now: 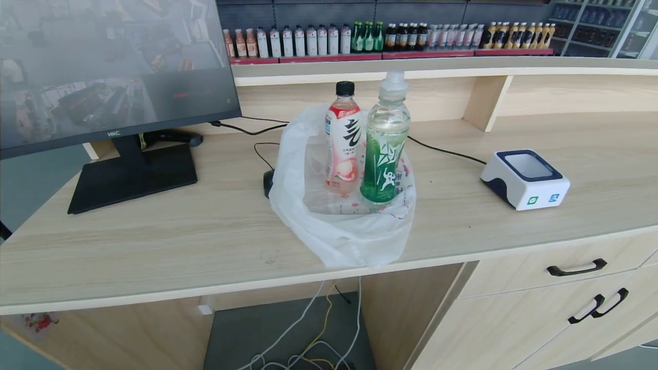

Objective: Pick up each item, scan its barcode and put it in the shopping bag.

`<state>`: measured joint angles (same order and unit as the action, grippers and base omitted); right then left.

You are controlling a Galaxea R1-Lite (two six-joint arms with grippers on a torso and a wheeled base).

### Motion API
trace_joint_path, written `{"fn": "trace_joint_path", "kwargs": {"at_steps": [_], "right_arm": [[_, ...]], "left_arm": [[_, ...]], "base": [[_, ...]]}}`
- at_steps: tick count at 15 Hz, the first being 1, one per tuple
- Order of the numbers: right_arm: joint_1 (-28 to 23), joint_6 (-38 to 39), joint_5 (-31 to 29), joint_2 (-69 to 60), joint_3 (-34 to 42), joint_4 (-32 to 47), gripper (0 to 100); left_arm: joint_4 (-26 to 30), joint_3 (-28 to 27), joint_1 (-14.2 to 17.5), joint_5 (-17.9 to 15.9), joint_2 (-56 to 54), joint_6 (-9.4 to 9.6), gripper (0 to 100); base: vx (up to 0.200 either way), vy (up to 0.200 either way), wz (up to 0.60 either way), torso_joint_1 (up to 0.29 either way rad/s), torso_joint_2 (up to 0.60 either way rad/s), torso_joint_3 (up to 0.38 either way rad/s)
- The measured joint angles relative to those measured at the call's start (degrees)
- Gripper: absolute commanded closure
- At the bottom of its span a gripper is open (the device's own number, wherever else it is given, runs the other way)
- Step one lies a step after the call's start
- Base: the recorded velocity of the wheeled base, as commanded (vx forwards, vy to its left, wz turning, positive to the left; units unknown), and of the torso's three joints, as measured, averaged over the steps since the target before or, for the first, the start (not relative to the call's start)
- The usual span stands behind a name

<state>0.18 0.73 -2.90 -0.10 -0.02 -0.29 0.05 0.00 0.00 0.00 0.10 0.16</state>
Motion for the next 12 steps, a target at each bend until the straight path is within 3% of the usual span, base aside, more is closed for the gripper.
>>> {"fn": "trace_joint_path", "kwargs": {"at_steps": [6,12], "right_arm": [[0.0,0.0,0.0,0.0,0.0,0.0,0],[0.0,0.0,0.0,0.0,0.0,0.1,0]], "left_arm": [[0.0,0.0,0.0,0.0,0.0,0.06,0],[0.0,0.0,0.0,0.0,0.0,0.13,0]], "base": [[0.000,0.000,0.00,0.000,0.00,0.000],[0.000,-0.200,0.00,0.006,0.00,0.002]]}}
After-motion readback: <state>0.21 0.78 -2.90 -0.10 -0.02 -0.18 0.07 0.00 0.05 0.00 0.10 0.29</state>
